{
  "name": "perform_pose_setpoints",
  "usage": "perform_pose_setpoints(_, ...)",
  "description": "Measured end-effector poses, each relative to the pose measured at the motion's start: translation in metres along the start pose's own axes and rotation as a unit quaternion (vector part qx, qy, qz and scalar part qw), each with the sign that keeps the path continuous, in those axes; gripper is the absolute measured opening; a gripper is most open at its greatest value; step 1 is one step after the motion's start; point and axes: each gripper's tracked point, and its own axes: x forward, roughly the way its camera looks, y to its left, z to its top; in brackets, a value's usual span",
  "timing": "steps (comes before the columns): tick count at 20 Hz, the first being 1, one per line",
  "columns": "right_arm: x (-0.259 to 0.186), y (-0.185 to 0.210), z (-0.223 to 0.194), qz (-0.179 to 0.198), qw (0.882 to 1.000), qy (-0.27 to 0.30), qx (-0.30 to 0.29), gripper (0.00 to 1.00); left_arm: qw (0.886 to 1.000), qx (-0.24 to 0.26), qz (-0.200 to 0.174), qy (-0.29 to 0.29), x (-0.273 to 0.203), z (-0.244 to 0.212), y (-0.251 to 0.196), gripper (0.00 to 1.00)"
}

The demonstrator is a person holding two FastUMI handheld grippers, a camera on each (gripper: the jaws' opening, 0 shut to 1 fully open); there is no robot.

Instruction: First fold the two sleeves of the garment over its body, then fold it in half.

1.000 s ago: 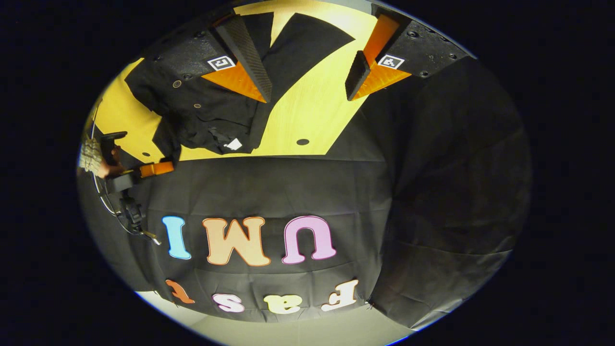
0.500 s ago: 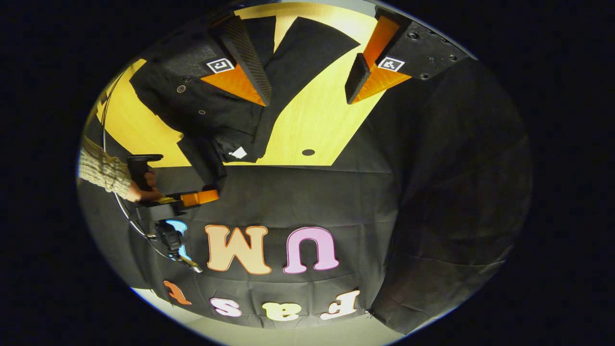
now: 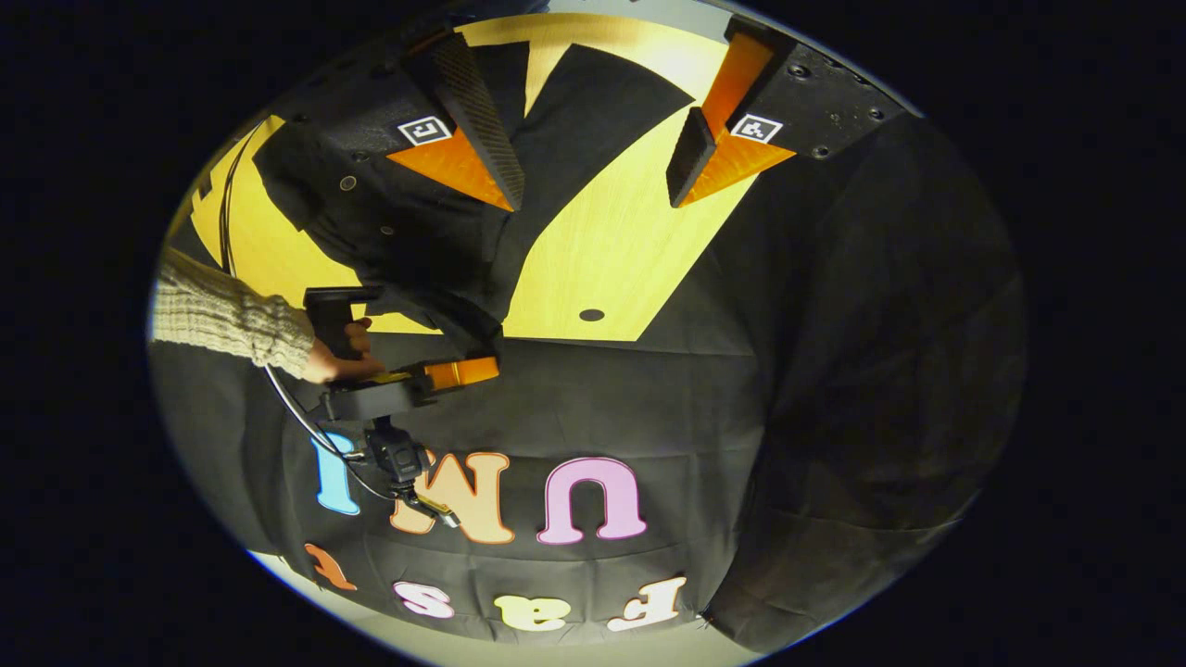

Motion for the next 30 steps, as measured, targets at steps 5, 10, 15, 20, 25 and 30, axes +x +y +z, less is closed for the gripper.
perform_pose_setpoints(5, 0.026, 0.017, -0.032, 0.01, 0.998, 0.045, -0.033, 0.02, 1.0, -0.015, 0.011, 0.009, 0.001, -0.008, 0.007, 0.93)
perform_pose_setpoints(10, 0.028, 0.014, -0.039, 0.006, 0.998, 0.048, -0.048, 0.1, 0.999, -0.027, 0.019, 0.018, 0.003, -0.014, 0.01, 0.94)
perform_pose_setpoints(15, 0.03, 0.002, -0.04, -0.023, 0.997, 0.052, -0.059, 0.02, 0.998, -0.04, 0.026, 0.027, 0.005, -0.022, 0.013, 0.94)
perform_pose_setpoints(20, 0.016, -0.016, -0.024, -0.062, 0.994, 0.011, -0.094, 0.5, 0.998, -0.026, 0.04, 0.031, 0.004, -0.03, 0.015, 0.94)
perform_pose_setpoints(25, -0.024, -0.034, -0.008, -0.081, 0.994, -0.014, -0.074, 0.5, 0.998, -0.042, 0.033, 0.045, -0.005, -0.051, 0.008, 0.94)
perform_pose_setpoints(30, -0.088, -0.058, 0.01, -0.114, 0.989, -0.073, -0.056, 0.49, 0.997, -0.032, 0.03, 0.062, 0.0, -0.074, 0.005, 0.94)
